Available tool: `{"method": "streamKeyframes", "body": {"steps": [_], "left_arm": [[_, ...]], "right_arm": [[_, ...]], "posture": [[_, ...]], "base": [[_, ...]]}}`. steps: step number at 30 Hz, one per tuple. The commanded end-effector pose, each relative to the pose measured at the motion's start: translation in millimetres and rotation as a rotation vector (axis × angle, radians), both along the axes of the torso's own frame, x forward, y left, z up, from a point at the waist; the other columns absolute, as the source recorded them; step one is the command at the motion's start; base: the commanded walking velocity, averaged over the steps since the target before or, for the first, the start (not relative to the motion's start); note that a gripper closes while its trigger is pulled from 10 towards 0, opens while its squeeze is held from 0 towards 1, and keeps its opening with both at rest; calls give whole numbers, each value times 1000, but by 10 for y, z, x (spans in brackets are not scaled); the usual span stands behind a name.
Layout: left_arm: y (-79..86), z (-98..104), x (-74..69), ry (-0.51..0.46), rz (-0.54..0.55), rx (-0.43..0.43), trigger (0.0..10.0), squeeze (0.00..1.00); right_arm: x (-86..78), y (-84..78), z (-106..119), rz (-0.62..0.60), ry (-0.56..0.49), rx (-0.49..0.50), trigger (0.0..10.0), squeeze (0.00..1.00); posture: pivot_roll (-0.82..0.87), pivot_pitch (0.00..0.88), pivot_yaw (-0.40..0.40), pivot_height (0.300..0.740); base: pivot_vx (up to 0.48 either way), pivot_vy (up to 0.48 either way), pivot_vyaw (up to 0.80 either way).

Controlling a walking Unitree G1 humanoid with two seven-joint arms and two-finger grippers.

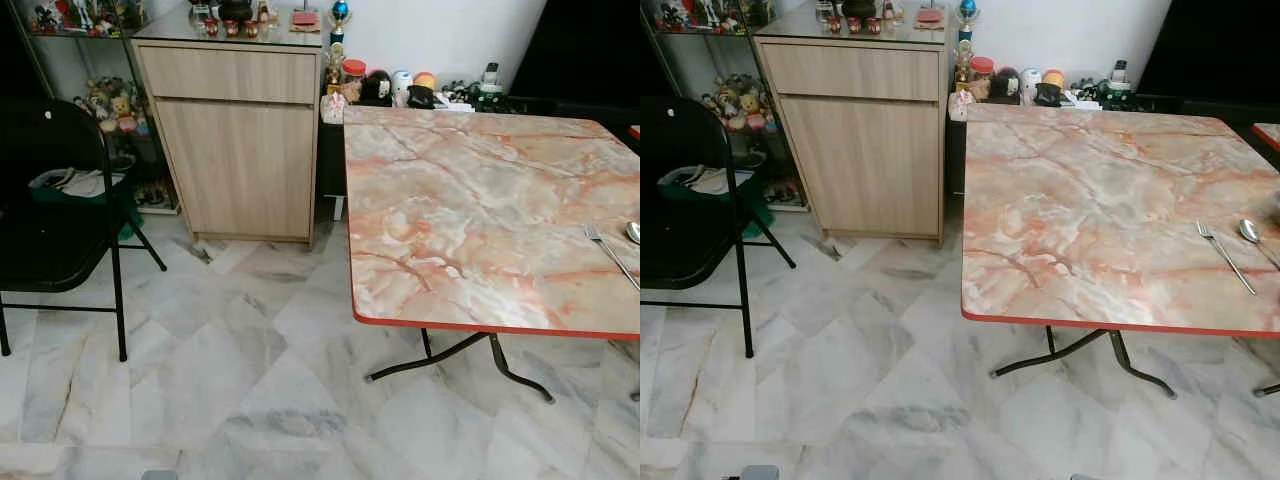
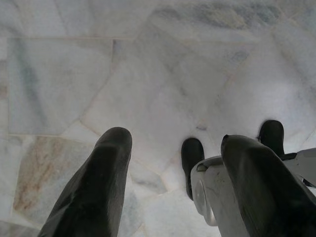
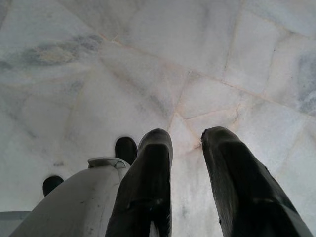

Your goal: Setting the table

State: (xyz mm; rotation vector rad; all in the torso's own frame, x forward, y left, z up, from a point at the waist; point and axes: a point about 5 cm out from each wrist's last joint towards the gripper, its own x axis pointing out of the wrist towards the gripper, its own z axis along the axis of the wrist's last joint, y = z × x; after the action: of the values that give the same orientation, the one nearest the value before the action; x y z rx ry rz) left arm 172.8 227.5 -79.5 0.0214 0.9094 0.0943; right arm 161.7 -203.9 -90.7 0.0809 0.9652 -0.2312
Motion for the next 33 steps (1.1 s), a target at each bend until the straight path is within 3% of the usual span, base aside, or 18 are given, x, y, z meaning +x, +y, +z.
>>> {"method": "streamKeyframes", "body": {"steps": [1, 9, 16, 20, 29, 33], "left_arm": [[-200, 110, 336, -34, 12, -82, 10000, 0], [-245, 72, 276, -28, 21, -94, 10000, 0], [-220, 18, 162, 2, 10, -88, 10000, 0], [-205, -3, 116, 17, 14, -84, 10000, 0], [-213, 68, 257, -18, -4, -85, 10000, 0], [-212, 68, 256, -21, 3, -88, 10000, 0]], "right_arm": [[318, -115, 161, -161, -99, 107, 10000, 0], [215, -146, 116, -164, -72, 98, 10000, 0], [184, -149, 104, -153, -71, 95, 10000, 0], [168, -144, 99, -162, -81, 100, 10000, 0], [169, -139, 99, -159, -84, 100, 10000, 0], [184, -130, 104, -150, -87, 101, 10000, 0]], "posture": [[61, 62, -40, 740], [67, 75, -51, 740], [65, 74, -43, 740], [42, 63, -46, 740], [54, 92, -38, 740], [46, 101, -33, 740]], "base": [[0, -472, 0], [0, -472, 0], [0, -472, -664], [0, -472, 0], [0, -472, 0], [0, -472, 0]]}}
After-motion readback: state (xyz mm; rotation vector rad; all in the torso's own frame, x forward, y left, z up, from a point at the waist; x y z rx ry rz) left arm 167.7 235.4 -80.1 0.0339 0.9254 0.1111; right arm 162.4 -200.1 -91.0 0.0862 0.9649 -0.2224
